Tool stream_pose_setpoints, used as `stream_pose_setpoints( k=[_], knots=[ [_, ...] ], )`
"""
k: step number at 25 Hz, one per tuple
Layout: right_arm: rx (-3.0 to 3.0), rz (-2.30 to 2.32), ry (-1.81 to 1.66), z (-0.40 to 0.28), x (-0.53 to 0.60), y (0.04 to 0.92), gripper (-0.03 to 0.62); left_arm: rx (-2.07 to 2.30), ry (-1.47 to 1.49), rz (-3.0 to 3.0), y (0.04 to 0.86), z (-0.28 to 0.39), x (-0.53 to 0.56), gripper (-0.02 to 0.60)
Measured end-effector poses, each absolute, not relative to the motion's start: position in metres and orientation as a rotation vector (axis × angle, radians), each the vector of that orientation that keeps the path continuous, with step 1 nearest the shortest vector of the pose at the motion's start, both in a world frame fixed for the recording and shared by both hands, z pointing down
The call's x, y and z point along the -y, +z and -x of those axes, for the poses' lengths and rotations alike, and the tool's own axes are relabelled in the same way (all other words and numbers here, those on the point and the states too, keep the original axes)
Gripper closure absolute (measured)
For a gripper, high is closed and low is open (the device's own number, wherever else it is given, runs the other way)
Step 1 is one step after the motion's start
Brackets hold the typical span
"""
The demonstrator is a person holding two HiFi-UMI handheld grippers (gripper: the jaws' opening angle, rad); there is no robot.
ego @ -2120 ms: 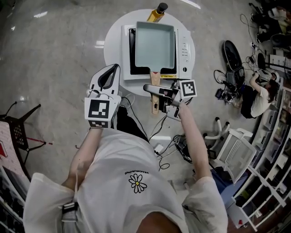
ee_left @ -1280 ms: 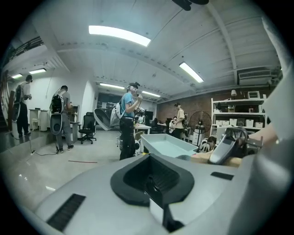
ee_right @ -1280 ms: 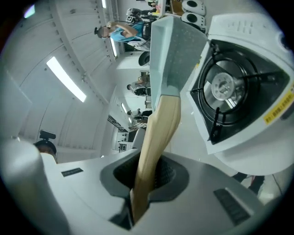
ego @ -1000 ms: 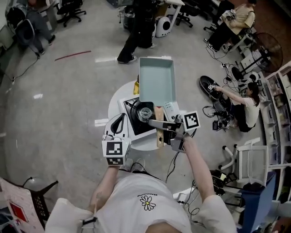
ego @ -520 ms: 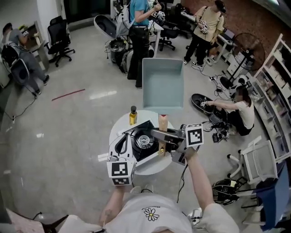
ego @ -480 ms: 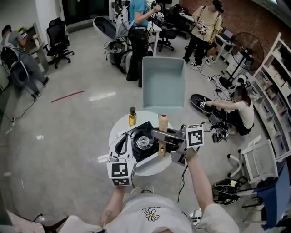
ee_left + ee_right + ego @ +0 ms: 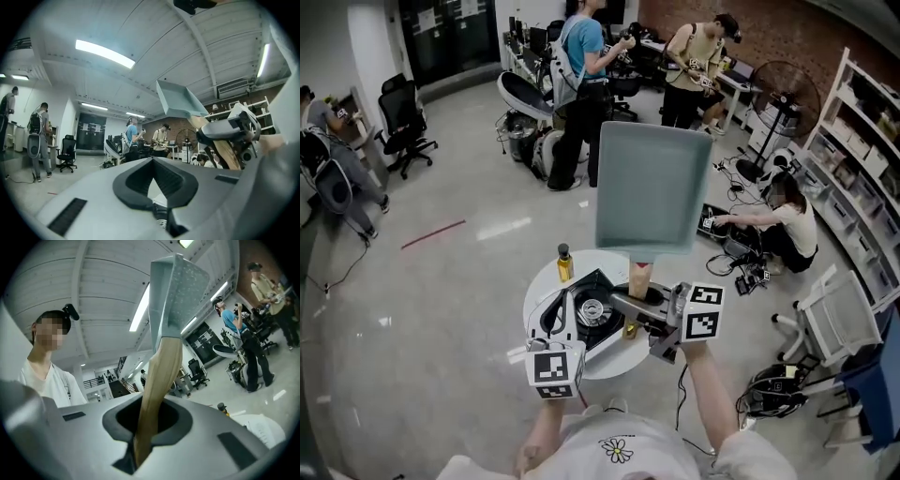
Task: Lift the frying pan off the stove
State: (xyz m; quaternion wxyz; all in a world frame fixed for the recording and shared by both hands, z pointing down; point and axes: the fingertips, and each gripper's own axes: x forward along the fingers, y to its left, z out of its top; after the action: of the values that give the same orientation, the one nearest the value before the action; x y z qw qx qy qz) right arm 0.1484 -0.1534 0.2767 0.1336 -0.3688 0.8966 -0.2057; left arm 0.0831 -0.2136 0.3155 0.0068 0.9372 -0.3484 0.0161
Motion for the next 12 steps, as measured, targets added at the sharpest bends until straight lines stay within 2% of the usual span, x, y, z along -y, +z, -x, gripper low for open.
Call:
stream_pose_setpoints(
  k=[12],
  knots=[
    [-2.561,1.198,-0.439,-0.14,0.112,0.297,0.559,1.02,-0.01,-3.027,0.295,-0.099,0.193,0.583]
  ],
)
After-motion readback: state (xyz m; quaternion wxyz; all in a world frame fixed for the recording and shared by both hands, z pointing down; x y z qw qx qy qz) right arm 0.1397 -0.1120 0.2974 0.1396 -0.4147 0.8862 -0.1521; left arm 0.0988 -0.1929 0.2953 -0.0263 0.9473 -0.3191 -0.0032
